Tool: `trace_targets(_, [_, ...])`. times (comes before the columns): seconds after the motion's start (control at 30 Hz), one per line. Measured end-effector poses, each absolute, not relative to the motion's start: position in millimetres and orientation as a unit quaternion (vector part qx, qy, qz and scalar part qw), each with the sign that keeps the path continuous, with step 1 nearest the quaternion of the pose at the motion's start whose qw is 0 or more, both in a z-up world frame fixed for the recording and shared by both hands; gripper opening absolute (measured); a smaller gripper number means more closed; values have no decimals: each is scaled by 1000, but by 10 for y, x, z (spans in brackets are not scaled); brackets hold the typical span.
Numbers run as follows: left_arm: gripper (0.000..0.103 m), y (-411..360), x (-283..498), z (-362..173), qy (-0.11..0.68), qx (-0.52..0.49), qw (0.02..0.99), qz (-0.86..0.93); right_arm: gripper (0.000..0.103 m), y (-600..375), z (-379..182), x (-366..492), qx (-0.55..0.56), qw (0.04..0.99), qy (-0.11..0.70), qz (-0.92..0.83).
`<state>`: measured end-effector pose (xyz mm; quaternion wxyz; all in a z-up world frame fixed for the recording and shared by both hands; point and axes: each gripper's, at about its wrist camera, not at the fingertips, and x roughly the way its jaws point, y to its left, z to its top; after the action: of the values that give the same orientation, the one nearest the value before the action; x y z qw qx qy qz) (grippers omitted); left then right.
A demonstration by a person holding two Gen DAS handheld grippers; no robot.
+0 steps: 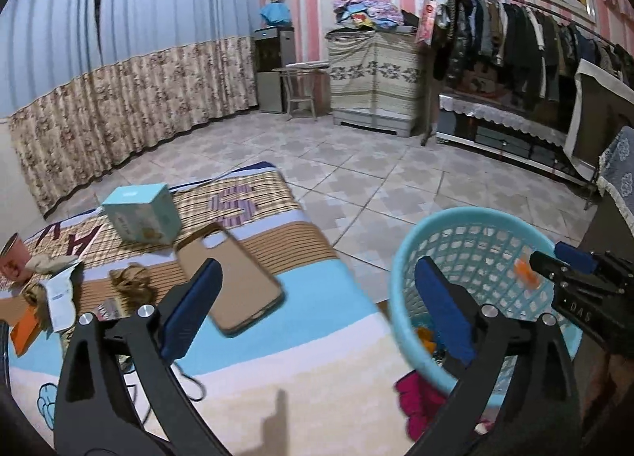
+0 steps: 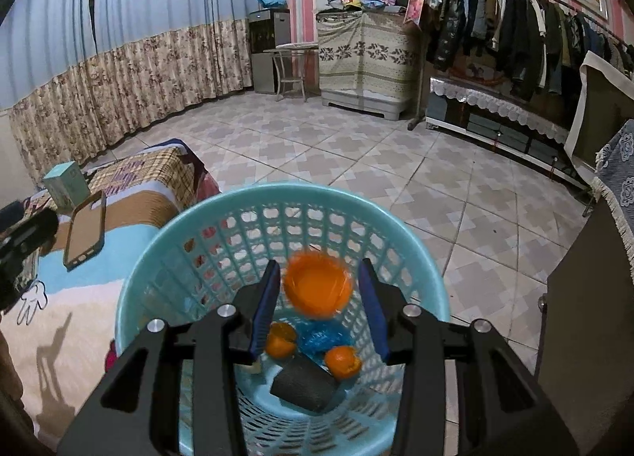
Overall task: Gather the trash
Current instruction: 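Carry the cream lid and orange cap over the blue basket and release both, then grasp a crumpled brown bag with the left tool while the right tool grasps another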
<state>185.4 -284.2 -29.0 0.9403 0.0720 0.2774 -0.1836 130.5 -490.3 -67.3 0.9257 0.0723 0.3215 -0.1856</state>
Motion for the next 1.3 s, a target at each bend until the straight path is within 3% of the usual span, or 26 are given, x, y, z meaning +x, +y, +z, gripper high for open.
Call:
trace_targets(0.07, [95,-2755,1880,-287,279,69,941,-179,69,-4863,-648,1314,67,927,313,-193])
trace_targets(0.27, [97,-2397,1907,-257,278,64,946,-153,90,-4797,-580,1318,65,930,301,-201])
trace_targets(0.87, [97,-574,2218,-242,302,35,952,-21,93,-3612,-499,1722,42,945,296,-134])
trace_targets(1.3, [97,320,2735,-643,359,-27,932,37,93,-2540,-513,2287,12,948,311,-65])
